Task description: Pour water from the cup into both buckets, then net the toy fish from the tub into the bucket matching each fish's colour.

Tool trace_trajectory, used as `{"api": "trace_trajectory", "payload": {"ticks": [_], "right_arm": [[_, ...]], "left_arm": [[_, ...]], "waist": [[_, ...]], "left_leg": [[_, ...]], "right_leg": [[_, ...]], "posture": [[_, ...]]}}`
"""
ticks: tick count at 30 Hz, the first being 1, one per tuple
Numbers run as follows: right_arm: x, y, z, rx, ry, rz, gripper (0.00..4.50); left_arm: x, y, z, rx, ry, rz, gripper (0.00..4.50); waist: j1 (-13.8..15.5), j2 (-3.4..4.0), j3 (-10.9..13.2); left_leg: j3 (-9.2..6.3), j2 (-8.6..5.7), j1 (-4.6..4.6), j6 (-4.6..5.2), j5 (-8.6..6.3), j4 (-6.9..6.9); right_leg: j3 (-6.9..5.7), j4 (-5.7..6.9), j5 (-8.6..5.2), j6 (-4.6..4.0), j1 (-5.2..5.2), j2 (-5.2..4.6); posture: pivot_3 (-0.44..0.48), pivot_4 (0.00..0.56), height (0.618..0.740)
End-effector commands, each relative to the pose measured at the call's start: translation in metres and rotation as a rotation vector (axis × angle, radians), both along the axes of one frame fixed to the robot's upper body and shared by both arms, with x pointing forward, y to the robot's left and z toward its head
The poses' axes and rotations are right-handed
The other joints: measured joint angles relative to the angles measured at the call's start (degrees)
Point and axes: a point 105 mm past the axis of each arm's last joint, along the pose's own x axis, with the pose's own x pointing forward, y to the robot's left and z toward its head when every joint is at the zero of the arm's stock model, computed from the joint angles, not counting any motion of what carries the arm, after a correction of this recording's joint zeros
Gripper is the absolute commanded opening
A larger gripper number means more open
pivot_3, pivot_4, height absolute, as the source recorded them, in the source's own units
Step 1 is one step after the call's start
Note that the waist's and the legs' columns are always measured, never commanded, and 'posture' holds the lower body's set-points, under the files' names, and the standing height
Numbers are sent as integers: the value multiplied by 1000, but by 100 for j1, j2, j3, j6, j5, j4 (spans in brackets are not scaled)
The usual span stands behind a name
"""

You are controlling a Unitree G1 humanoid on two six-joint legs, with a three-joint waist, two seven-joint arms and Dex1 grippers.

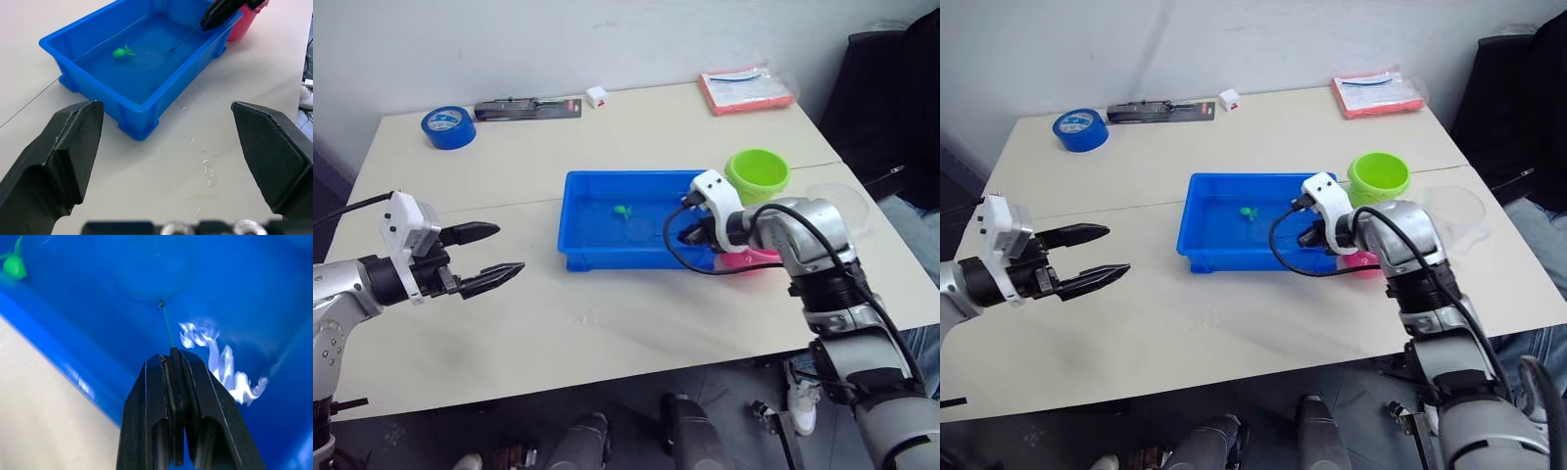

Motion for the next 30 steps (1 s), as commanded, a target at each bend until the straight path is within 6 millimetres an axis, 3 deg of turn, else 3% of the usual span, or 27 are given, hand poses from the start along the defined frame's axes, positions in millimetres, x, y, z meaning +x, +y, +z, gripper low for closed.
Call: {"api": "trace_trajectory", "payload": {"ticks": [1, 8, 17, 30], "right_arm": [[8, 5, 15, 29, -57, -6, 775], [17, 17, 28, 108, -98, -3, 775], [-2, 16, 48, 209, -114, 41, 775], [-22, -9, 61, 244, -211, 19, 775]], "left_arm": [[-6, 0, 15, 18, -51, 2, 4500], [-9, -1, 20, 11, -63, 2, 4500], [-3, -7, 19, -12, -73, -26, 4500], [19, -22, 18, -34, -97, -119, 4500]], "waist": [[-55, 0, 0], [-85, 0, 0], [-72, 1, 0], [-68, 0, 0]], "left_leg": [[-1, 0, 0, 0, 0, -1], [-3, 0, 0, 0, -2, -2], [-5, 0, -1, 0, -2, -2], [-4, 0, -1, 0, -2, 1]], "right_leg": [[-6, 0, 0, 0, 0, -1], [-31, -4, 0, -2, 0, -9], [-34, -6, 1, -3, 0, -11], [-35, -3, 1, -3, 1, -12]], "posture": [[0, 150, 740], [0, 150, 740], [0, 150, 740], [0, 150, 740]]}}
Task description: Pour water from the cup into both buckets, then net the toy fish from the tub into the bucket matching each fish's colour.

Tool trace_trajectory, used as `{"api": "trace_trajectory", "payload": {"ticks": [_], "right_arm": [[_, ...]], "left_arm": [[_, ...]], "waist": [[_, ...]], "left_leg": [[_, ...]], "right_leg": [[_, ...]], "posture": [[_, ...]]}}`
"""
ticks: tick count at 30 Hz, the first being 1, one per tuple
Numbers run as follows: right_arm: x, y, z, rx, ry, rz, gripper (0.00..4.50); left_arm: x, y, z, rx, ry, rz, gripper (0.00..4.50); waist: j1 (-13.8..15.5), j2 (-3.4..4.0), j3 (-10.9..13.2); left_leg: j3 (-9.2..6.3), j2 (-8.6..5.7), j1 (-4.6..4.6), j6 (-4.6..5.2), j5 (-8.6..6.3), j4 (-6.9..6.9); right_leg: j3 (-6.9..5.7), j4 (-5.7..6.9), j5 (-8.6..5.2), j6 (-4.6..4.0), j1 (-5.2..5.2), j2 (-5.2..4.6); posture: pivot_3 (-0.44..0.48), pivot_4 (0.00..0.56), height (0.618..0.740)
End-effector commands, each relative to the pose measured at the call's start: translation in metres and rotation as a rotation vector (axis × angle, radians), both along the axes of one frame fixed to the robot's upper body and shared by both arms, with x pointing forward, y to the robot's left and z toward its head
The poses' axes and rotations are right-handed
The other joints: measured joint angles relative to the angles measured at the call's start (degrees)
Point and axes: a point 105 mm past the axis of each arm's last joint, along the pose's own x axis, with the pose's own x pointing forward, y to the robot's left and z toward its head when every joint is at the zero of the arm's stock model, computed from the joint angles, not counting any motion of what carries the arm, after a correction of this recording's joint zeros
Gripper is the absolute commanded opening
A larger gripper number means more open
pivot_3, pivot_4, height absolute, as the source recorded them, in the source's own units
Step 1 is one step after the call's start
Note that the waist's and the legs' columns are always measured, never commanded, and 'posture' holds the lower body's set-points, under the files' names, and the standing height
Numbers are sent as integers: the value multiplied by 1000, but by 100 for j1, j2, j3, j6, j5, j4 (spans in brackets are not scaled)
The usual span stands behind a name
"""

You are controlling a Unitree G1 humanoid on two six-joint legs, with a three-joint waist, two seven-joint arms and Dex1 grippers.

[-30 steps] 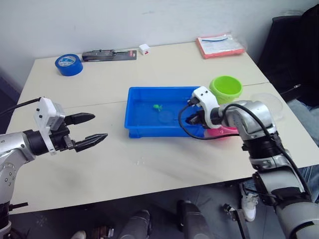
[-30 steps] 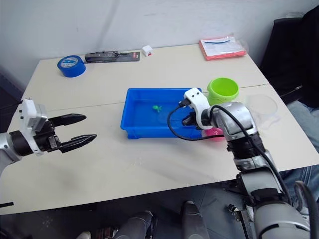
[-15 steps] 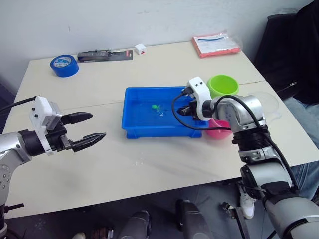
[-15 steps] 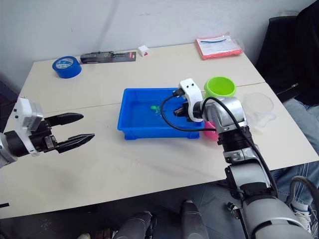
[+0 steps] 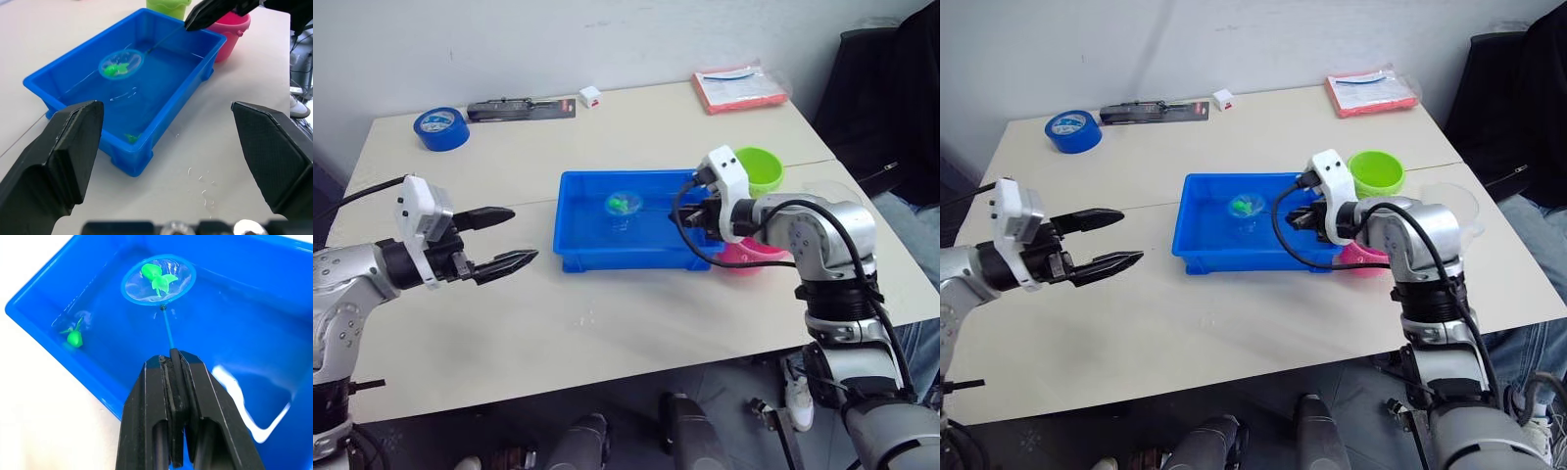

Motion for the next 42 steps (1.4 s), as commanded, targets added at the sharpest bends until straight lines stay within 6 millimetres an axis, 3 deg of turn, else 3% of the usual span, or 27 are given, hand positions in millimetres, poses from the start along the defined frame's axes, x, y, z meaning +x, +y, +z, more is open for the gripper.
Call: {"api": "trace_trajectory", "payload": {"ticks": [1, 15, 23, 42], "right_arm": [[-5, -13, 24, 34, -85, -28, 775], [-9, -120, 66, 28, -230, -382, 775], [-8, -163, 76, -86, -318, -526, 775], [3, -151, 59, -1132, -808, -237, 775]], "left_arm": [[5, -2, 8, 9, -44, -27, 4500], [33, -17, 19, -34, -100, -113, 4500], [39, -23, 17, -40, -101, -150, 4500], [38, -27, 10, -41, -93, -164, 4500]], "waist": [[3, 0, 0], [24, -1, -1], [20, -1, -1], [20, -1, 0]], "left_leg": [[0, 0, 0, 0, 0, -1], [1, -4, -2, 1, 0, 4], [7, -4, -1, 1, 0, 4], [15, -5, -2, 1, 0, 7]], "right_leg": [[-1, 0, 0, 0, -1, 0], [-4, 3, 0, 0, 1, -6], [1, 6, 0, 0, -2, -6], [5, 10, 0, 1, -6, -4]], "posture": [[0, 150, 740], [0, 150, 740], [0, 150, 740], [0, 150, 740]]}}
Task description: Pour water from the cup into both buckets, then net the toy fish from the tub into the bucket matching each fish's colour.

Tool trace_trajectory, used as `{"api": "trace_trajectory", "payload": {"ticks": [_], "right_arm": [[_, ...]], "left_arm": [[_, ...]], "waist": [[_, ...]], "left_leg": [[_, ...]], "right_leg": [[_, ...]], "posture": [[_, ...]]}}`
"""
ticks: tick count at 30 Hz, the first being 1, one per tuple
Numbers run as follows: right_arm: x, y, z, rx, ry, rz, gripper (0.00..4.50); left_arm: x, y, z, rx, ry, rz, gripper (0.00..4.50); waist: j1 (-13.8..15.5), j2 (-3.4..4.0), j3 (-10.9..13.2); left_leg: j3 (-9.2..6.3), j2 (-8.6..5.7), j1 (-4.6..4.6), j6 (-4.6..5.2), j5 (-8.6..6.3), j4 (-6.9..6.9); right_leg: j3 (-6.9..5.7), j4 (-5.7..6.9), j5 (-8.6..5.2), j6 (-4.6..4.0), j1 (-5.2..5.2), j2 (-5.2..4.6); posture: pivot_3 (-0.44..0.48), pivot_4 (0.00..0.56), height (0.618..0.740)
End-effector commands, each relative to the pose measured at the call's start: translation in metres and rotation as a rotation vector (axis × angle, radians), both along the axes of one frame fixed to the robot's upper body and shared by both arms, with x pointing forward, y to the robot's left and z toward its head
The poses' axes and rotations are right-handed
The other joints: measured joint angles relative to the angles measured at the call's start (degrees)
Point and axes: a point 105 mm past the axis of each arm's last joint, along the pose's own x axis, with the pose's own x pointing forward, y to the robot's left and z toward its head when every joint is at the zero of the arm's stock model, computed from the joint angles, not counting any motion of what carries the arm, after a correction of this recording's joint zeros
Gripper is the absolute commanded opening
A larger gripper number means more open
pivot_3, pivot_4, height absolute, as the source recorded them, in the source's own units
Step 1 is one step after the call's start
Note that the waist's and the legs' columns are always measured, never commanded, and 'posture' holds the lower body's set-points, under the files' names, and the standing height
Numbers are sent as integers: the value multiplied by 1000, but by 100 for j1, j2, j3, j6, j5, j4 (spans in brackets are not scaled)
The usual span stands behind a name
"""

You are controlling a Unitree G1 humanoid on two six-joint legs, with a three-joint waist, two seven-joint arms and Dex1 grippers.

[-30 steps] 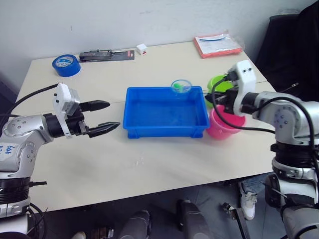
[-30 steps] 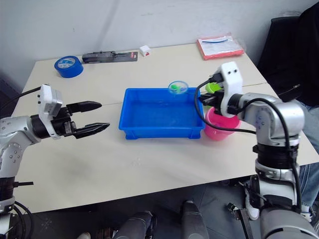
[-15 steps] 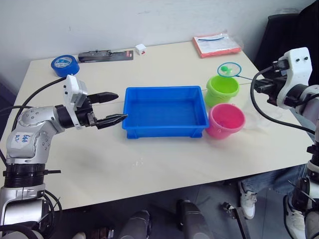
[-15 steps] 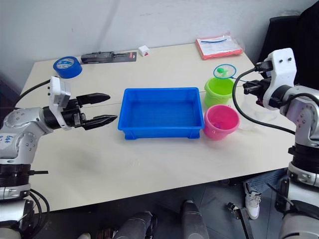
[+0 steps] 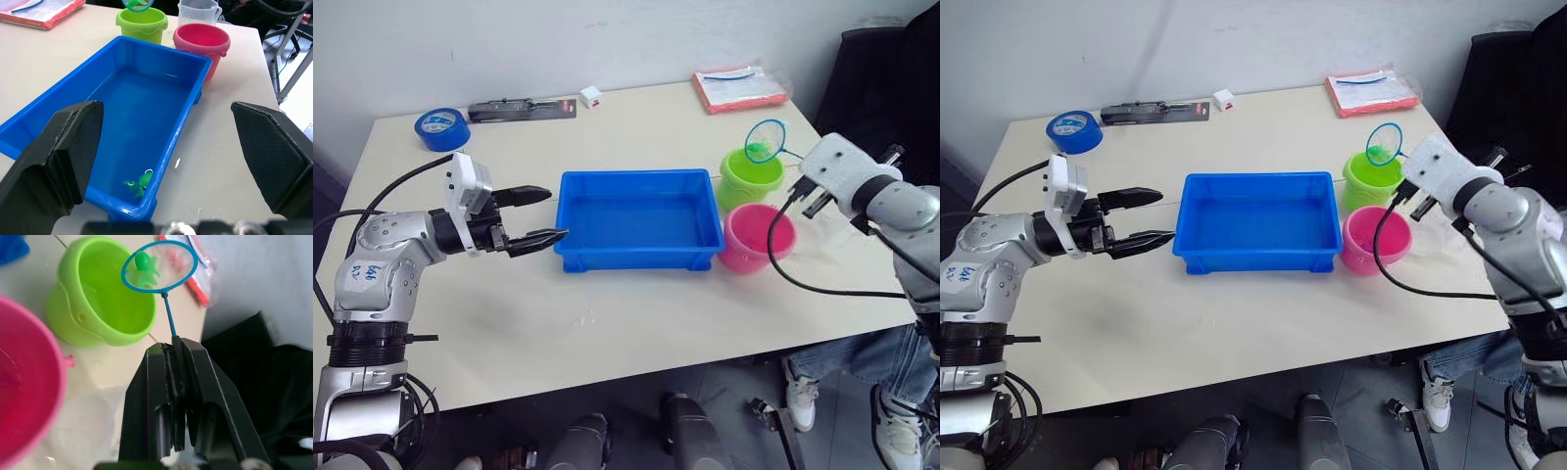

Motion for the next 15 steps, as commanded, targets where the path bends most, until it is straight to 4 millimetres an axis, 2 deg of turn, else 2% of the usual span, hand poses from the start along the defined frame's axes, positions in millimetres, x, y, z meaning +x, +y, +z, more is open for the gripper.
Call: {"api": "trace_trajectory", "payload": {"ticks": [1, 8, 15], "right_arm": [[-3, 0, 20, -246, -114, 21, 775], [-1, -1, 26, -596, -191, 45, 775], [-1, -1, 22, -770, -211, 66, 775]], "left_arm": [[-2, 1, 6, 1, -40, 2, 4500], [-3, 1, 5, -2, -37, 1, 4500], [-3, 0, 4, -4, -37, -2, 4500]], "waist": [[0, 0, 0], [2, 0, 0], [1, 0, 0]], "left_leg": [[0, 0, 0, 0, 0, 0], [4, -1, 1, 0, 0, 0], [5, 0, 1, 0, 0, -2]], "right_leg": [[0, 0, 0, 0, 0, 0], [3, 1, 0, 0, -2, 3], [4, 1, 0, 0, -2, 3]], "posture": [[0, 150, 740], [0, 150, 740], [0, 150, 740]]}}
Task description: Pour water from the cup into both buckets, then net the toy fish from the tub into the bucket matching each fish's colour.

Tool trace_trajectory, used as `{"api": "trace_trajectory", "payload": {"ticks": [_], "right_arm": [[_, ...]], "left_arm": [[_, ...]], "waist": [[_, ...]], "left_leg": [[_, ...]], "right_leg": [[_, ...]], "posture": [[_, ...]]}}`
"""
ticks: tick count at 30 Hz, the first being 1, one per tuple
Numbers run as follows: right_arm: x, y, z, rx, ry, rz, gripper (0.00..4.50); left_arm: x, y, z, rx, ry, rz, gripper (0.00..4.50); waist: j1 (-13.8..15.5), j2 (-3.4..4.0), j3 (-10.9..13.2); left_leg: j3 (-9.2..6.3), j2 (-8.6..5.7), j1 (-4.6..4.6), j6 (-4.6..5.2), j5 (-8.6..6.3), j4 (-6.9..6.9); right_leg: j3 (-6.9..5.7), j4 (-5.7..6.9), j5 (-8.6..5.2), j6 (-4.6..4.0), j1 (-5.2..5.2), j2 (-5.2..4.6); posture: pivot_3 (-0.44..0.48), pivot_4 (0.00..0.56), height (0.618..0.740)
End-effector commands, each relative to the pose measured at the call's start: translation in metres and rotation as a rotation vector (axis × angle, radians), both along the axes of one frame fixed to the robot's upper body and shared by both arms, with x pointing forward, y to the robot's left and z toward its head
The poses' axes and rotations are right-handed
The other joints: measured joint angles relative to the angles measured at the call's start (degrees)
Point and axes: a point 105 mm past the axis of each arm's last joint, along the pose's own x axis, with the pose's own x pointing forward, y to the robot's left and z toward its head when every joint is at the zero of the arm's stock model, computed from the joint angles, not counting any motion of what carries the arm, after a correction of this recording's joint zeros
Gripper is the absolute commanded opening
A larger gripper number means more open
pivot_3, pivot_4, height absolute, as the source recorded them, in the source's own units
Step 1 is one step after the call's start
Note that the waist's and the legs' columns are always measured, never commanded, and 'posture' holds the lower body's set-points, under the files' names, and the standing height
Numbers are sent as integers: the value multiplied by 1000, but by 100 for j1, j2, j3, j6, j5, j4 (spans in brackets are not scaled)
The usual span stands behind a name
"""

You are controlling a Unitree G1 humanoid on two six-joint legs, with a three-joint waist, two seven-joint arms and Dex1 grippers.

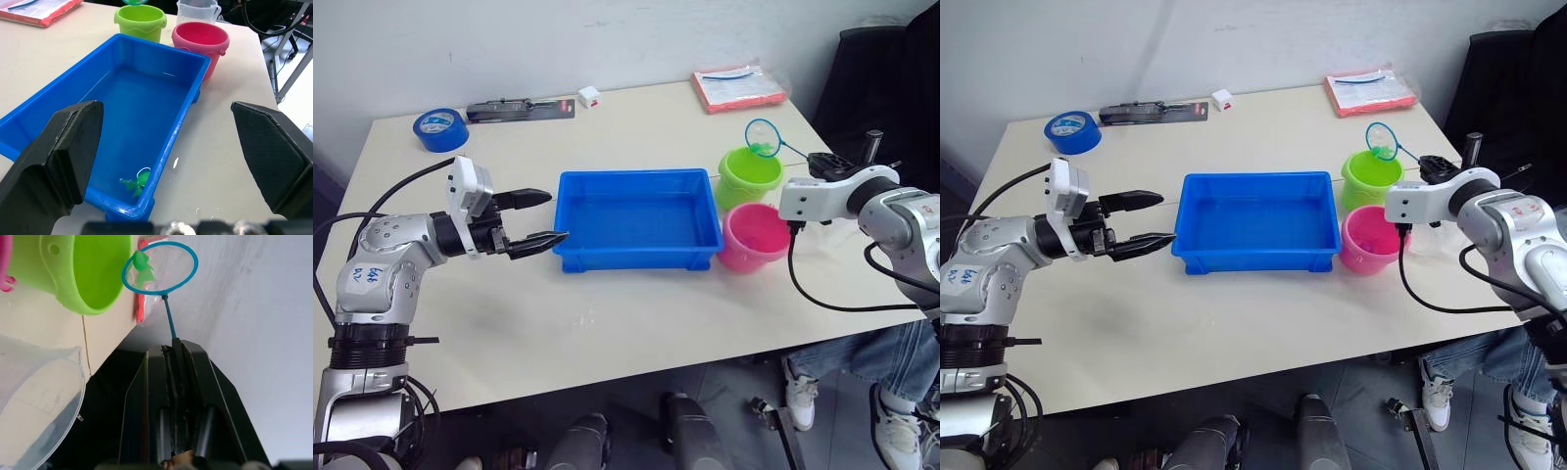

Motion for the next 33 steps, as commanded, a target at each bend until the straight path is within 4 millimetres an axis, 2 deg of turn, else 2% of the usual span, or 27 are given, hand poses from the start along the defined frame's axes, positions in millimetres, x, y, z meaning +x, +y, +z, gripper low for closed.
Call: {"api": "trace_trajectory", "payload": {"ticks": [1, 8, 12, 16, 22, 25, 30, 33], "right_arm": [[-3, -2, 17, -191, -86, 13, 775], [-4, -3, 18, -238, -103, 23, 775], [-8, 8, 21, -163, -86, 50, 775], [-15, 34, 34, 148, 11, 120, 775], [-19, 59, 38, 503, 231, 212, 775], [-19, 83, 34, 697, 394, 270, 775], [-23, 120, 19, 837, 644, 293, 775], [-21, 132, 8, 813, 728, 282, 775]], "left_arm": [[-2, -1, 6, -2, -44, -5, 4500], [-3, -3, 5, -5, -42, -11, 4500], [-3, -1, 5, -5, -39, -6, 4500], [-5, 7, 7, 8, -43, 35, 4500], [-12, 25, 10, 24, -39, 109, 4500], [-20, 39, 10, 36, -3, 160, 4500], [-35, 58, 8, 86, 65, 209, 4500], [-45, 62, 7, 95, 92, 209, 4500]], "waist": [[0, 0, 0], [0, 0, 0], [0, 0, 0], [-17, 0, 0], [-2, 0, 0], [-3, 0, 0], [-6, 0, 0], [-6, 0, 0]], "left_leg": [[0, 0, 0, 0, 0, 0], [3, 0, 0, 0, 0, 0], [4, 0, 0, 0, 0, 0], [4, 6, 1, -1, 0, -1], [0, 8, 1, 0, -1, 2], [-4, 7, 2, 3, -2, 1], [-9, 8, 0, 2, -3, 0], [-10, 8, 0, 2, -3, 0]], "right_leg": [[0, 0, 0, 0, 0, 0], [2, -1, 0, 0, 0, 1], [3, 0, 0, 0, 0, 2], [4, -1, 0, 0, 0, 5], [1, -4, 0, 0, 4, 5], [0, -5, 0, 0, 7, 4], [-2, -4, 0, 0, 5, 4], [-2, -6, 0, 0, 6, 3]], "posture": [[0, 150, 740], [0, 150, 740], [0, 150, 740], [0, 150, 740], [0, 150, 740], [0, 150, 740], [0, 150, 740], [0, 150, 740]]}}
